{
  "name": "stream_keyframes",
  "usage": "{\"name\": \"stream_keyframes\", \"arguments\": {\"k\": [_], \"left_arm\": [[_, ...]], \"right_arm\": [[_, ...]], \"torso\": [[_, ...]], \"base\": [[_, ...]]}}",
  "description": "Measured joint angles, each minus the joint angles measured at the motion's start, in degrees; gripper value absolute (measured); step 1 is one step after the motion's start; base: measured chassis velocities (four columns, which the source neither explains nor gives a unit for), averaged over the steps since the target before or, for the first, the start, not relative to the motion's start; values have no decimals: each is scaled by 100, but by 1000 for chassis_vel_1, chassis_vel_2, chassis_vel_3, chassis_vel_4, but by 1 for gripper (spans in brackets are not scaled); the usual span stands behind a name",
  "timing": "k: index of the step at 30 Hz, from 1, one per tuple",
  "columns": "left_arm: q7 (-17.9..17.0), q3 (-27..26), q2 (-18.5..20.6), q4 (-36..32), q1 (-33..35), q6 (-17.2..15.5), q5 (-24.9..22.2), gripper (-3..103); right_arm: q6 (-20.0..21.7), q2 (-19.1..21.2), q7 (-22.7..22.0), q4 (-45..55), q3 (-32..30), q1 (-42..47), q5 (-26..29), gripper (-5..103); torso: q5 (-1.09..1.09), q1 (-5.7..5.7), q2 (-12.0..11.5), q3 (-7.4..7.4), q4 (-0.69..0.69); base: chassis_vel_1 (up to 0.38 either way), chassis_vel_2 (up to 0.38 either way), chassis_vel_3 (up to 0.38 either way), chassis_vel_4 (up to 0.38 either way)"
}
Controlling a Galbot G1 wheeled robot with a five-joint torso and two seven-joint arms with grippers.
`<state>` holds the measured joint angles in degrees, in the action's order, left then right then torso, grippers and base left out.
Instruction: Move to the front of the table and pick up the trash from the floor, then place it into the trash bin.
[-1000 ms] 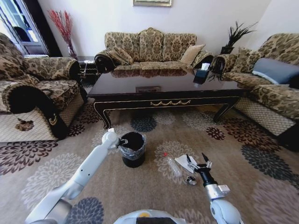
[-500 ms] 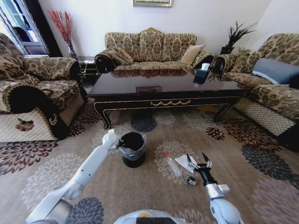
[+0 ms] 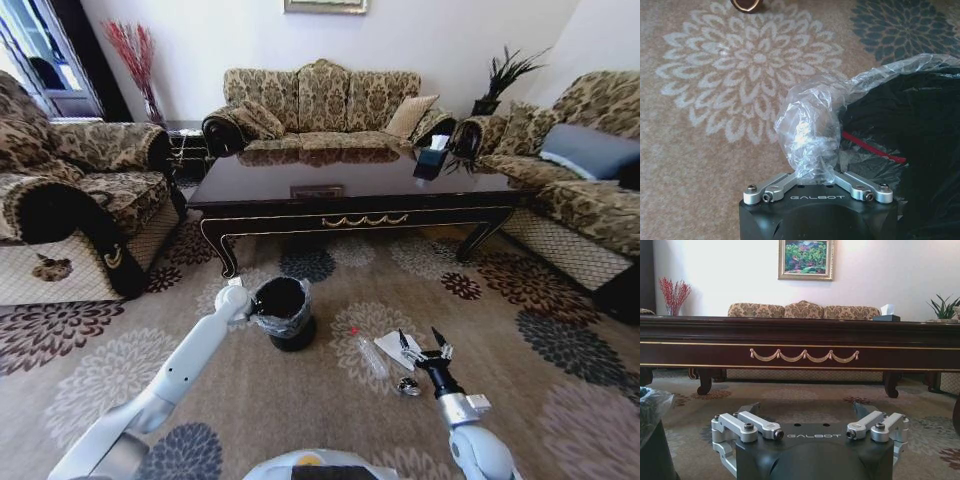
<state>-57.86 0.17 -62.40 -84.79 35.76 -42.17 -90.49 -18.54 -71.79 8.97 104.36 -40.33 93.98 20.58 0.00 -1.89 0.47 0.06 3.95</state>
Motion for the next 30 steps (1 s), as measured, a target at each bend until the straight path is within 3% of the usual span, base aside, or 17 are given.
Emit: {"name": "stream_keyframes", "arguments": {"k": [5, 9, 11, 17, 18, 20, 21, 22, 26, 27, 30], "left_arm": [[-304, -1, 231, -366, 158, 0, -308, 0], [-758, -136, 481, -860, 411, 0, -834, 0], [-793, -167, 540, -951, 471, 1, -906, 0], [-863, -492, 914, -1566, 1042, 3, -1068, 0], [-863, -492, 914, -1566, 1042, 3, -1068, 0], [-861, -624, 963, -1746, 1287, 4, -1073, 0], [-861, -696, 978, -1821, 1407, 4, -1068, 0], [-861, -696, 978, -1821, 1407, 4, -1068, 0], [-871, -901, 1080, -2077, 1761, 4, -1072, 0], [-871, -901, 1080, -2077, 1761, 4, -1072, 0], [-943, -990, 1153, -2287, 1929, 4, -1148, 0]], "right_arm": [[122, 103, 0, -8, -24, 17, 25, 100], [351, 294, 32, -115, 33, 79, 165, 100], [355, 344, 57, -164, 55, 86, 166, 100], [-66, 1368, 707, -1063, 137, 138, -124, 100], [-66, 1368, 707, -1063, 137, 138, -124, 100], [-546, 1721, 1168, -1675, 125, 38, -351, 100], [-857, 1906, 1641, -2051, 84, -46, -479, 100], [-857, 1906, 1641, -2051, 84, -46, -479, 100], [-1465, 2344, 3205, -2837, -42, -228, -795, 100], [-1465, 2344, 3205, -2837, -42, -228, -795, 100], [-1641, 2560, 3763, -3126, -24, -390, -1012, 100]], "torso": [[0, 0, 0, 0, 1], [-1, 0, 0, 0, 1], [0, 0, 0, 0, 3], [0, 1, -1, -1, -1], [0, 1, -1, -1, -1], [3, 1, -1, -1, 2], [4, 1, -1, -1, 2], [4, 1, -1, -1, 2], [1, 1, -1, -1, 2], [1, 1, -1, -1, 2], [1, 1, -1, -1, 1]], "base": [[0, 0, 0, 0], [0, 0, 0, 0], [0, 0, 0, 0], [0, 0, 0, 0], [0, 0, 0, 0], [0, 0, 0, 0], [0, 0, 0, 0], [0, 0, 0, 0], [0, 0, 0, 0], [0, 0, 0, 0], [0, 0, 0, 0]]}}
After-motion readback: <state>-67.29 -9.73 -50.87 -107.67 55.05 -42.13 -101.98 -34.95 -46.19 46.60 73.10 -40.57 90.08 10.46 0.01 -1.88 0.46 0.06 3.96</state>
